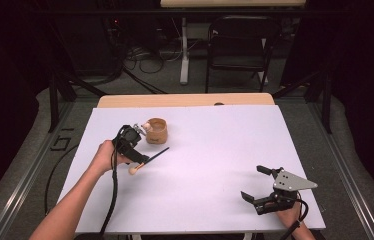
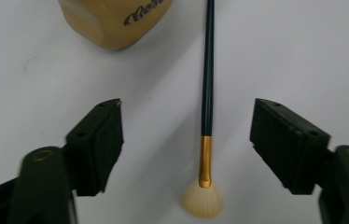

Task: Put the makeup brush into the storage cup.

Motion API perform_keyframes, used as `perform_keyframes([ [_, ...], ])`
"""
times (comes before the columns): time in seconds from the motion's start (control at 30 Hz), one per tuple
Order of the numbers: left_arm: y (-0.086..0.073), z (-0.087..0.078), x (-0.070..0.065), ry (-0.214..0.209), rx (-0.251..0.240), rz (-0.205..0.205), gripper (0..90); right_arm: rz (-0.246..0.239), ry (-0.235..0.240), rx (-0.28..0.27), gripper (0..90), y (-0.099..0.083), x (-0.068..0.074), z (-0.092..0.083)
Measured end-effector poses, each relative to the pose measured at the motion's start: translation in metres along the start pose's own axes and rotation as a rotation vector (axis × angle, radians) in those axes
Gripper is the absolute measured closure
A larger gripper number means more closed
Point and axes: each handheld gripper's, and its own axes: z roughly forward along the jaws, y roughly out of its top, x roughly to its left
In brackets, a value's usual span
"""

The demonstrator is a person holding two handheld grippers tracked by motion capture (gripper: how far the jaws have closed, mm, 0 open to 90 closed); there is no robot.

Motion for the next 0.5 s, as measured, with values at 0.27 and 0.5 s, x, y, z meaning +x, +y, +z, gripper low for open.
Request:
perform_keyframes([
  [0.27,0.008,0.014,-0.003,-0.045,0.087,0.021,48.5,0.001,0.001,0.002,0.0,0.0,0.0,0.0],
  [0.5,0.013,0.021,-0.001,-0.074,0.128,0.025,63.1,-0.005,0.003,0.011,0.0,0.0,0.0,0.001],
])
